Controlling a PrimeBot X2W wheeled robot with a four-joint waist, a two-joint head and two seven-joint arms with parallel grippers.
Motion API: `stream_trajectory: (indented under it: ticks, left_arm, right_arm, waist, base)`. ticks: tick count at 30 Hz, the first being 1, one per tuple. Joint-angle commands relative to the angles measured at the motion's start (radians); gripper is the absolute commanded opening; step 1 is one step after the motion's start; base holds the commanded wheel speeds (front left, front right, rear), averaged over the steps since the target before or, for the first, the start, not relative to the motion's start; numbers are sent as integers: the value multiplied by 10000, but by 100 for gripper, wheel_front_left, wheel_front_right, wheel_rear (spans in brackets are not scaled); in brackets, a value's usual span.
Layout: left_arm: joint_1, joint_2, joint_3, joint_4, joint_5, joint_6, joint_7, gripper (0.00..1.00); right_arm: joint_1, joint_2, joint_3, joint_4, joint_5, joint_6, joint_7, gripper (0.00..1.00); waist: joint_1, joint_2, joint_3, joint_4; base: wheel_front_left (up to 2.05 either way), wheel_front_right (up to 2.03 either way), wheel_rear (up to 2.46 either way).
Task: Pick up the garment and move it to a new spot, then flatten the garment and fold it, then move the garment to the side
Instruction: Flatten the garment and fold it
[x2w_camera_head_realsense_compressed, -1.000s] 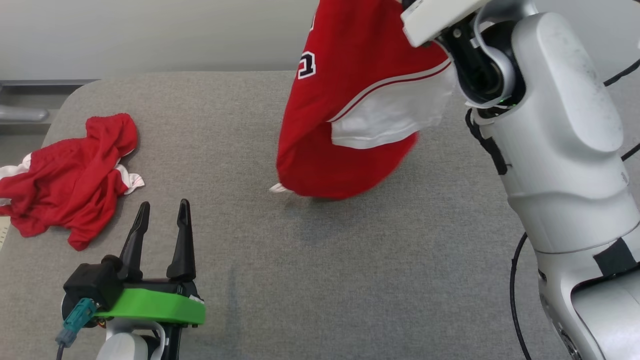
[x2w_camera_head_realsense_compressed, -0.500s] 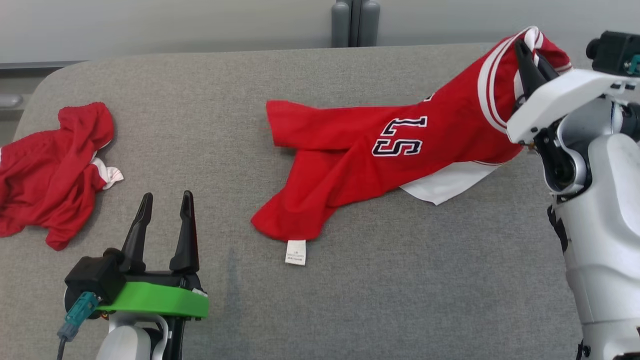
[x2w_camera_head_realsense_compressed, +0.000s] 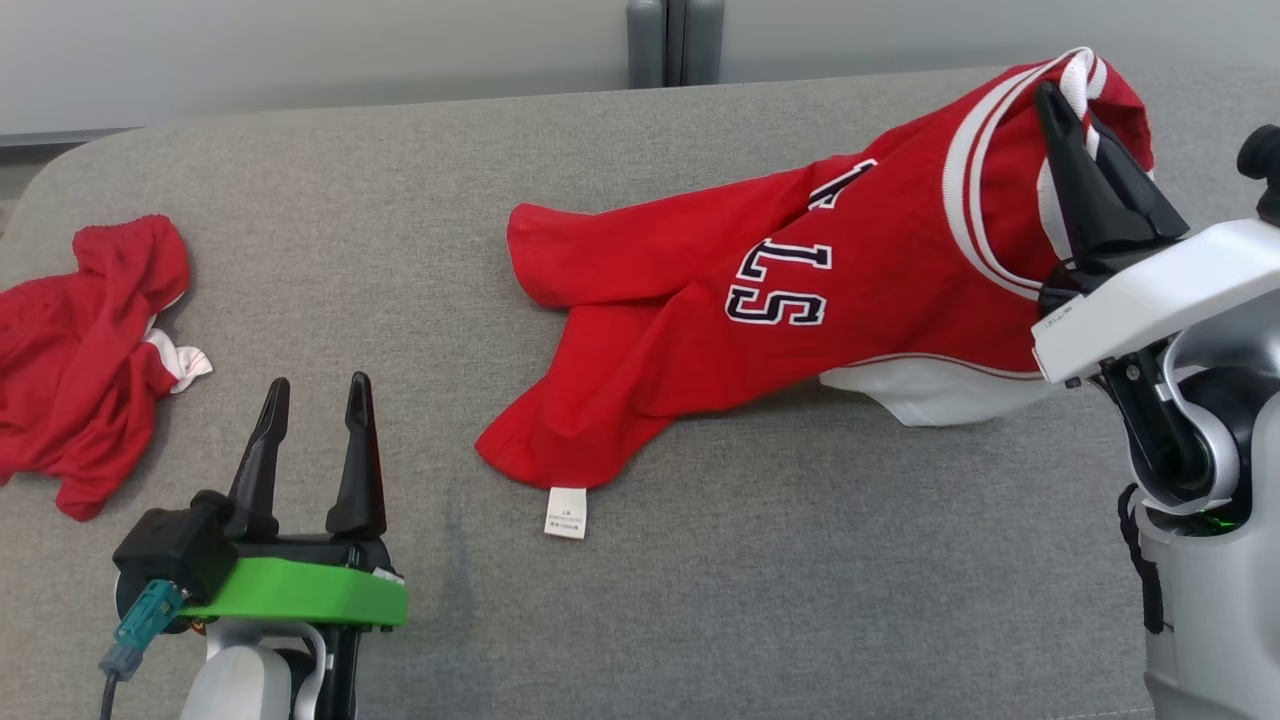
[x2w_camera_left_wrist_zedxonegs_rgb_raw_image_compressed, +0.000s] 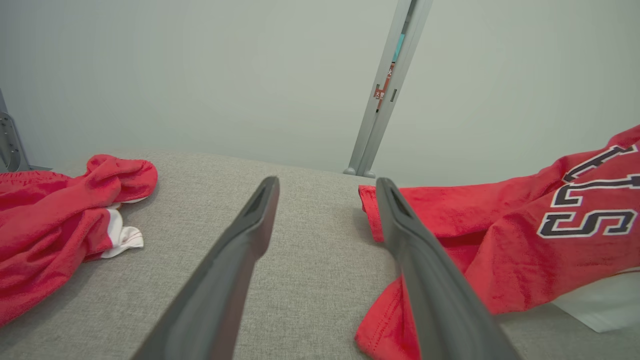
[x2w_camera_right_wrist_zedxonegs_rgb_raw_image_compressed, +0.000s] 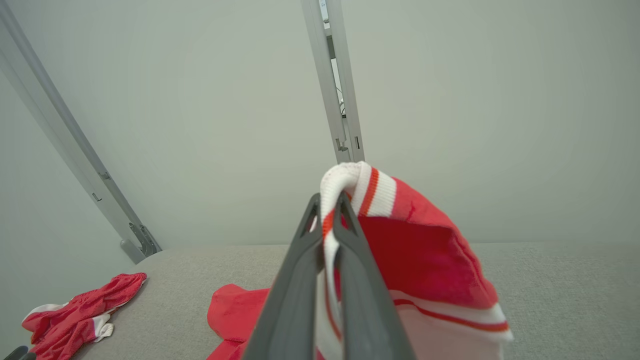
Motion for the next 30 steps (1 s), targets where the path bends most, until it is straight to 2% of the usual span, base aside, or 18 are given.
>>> stream_trajectory:
  ticks: [1,4,6,10,16,19,20,21,26,30]
  left_arm:
    - [-194,8,-12,-63,-27,-20,2,100]
    - [-357,23,-123,-105,-41,-20,2,100]
    - [-473,52,-214,-146,-65,-20,3,100]
    - [-773,91,-431,-216,-88,-21,3,100]
    - [-1170,63,-788,-217,-152,-21,3,100]
    - [-1306,35,-898,-223,-145,-21,3,100]
    - [-1338,28,-931,-234,-164,-21,3,100]
    - [-1360,24,-935,-236,-173,-21,3,100]
    - [-1378,-4,-811,-249,-191,-21,3,100]
    - [-1194,3,-657,-130,-133,-21,3,100]
  right_arm:
    - [128,13,-156,-131,-135,0,194,0]
    - [-121,-1,-511,292,-343,0,382,0]
    - [-541,-286,-617,931,-606,0,201,0]
    - [-1634,-779,-793,3076,-1187,0,-707,0]
    - [-3279,-1771,-286,6379,-2175,0,-2356,0]
    - [-3950,-1988,-365,7652,-2390,0,-3168,0]
    - [-4107,-1973,-385,8118,-2436,0,-3403,45]
    - [-4220,-1938,-363,8468,-2389,0,-3576,100]
    - [-4843,-1975,78,9835,-2175,-1,-4368,100]
    - [-4961,-1981,569,10467,-1818,-1,-4431,100]
  waist:
    - [0,0,122,-31]
    - [0,0,381,17]
    - [0,0,588,97]
    - [0,0,1036,392]
    - [0,0,1616,1100]
    - [0,0,1797,1428]
    - [0,0,1836,1514]
    - [0,0,1857,1576]
    - [0,0,1814,1682]
    - [0,0,1496,1533]
  base:
    - [0,0,0]
    - [0,0,0]
    - [0,0,0]
    - [0,0,0]
    - [0,0,0]
    - [0,0,0]
    - [0,0,0]
    - [0,0,0]
    - [0,0,0]
    - [0,0,0]
